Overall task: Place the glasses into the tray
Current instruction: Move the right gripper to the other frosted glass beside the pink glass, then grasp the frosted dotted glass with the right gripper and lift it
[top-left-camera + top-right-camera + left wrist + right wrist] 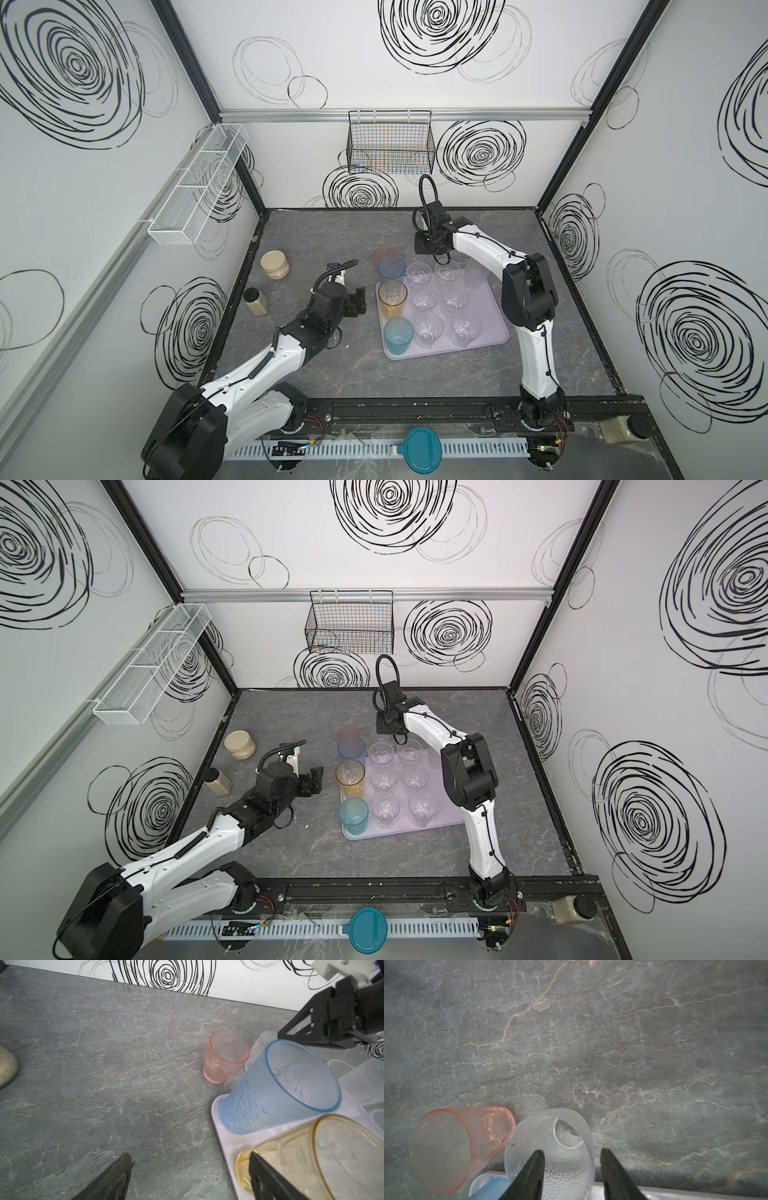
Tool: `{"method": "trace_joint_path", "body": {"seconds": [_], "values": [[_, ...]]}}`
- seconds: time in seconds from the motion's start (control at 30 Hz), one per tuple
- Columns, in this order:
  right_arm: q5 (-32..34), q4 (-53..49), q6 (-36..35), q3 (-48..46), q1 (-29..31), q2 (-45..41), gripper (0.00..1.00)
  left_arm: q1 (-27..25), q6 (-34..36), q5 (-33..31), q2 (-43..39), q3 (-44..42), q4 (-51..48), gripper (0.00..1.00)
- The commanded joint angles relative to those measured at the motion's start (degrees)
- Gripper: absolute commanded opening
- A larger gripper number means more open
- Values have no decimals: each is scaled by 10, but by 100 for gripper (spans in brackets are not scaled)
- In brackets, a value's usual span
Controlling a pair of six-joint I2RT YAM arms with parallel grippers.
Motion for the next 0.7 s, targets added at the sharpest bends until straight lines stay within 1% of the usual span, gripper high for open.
{"method": "trace_joint_path", "body": {"seconds": [0.0,0.07,0.23,0.33,0.5,0.67], "values": [[3,-4,6,22,1,14,45,8,-8,13,4,-2,35,91],[7,-1,6,24,0,25,43,8,-24,13,5,-5,39,91],[19,-15,3,42,-1,50,36,7,-27,15,6,-7,39,90],[20,-13,3,42,0,48,26,8,-28,14,9,-8,42,90],[35,-16,-3,49,0,12,15,8,-28,14,12,-7,40,90],[61,-33,-12,57,-2,-41,11,7,-29,12,11,-7,39,90]]}}
